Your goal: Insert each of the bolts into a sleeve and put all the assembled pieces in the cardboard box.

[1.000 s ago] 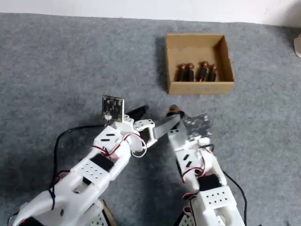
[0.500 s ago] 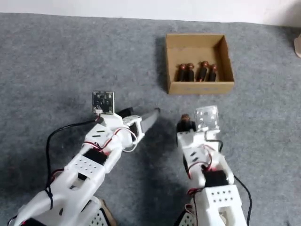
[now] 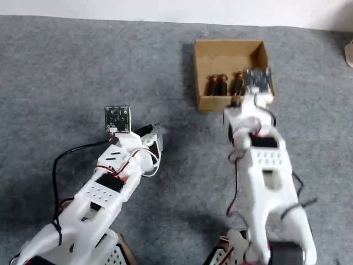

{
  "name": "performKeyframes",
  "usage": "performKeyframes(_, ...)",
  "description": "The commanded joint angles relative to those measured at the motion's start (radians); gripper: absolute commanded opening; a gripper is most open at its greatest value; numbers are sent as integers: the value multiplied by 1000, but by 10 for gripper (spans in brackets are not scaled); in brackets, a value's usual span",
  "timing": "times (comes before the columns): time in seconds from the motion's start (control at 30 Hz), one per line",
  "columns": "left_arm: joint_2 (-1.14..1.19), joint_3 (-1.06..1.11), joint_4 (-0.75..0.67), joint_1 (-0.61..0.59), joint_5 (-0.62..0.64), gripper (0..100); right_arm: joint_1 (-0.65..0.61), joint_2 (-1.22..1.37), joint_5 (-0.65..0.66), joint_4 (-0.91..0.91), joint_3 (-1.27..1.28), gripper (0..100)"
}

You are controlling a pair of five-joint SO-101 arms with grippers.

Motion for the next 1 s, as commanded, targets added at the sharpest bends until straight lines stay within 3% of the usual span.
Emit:
performKeyframes(0.0,-8,-53,0,-7,3,67,12,131,34,5,-236,5)
performKeyframes(0.17,-7,-50,6,12,-127,66,12,315,34,54,-443,5)
performKeyframes(0.7,-7,-31,0,39,-137,66,50,829,29,243,-1153,5)
performKeyframes(0.97,-7,-31,0,39,-137,66,48,1073,26,254,-1316,5)
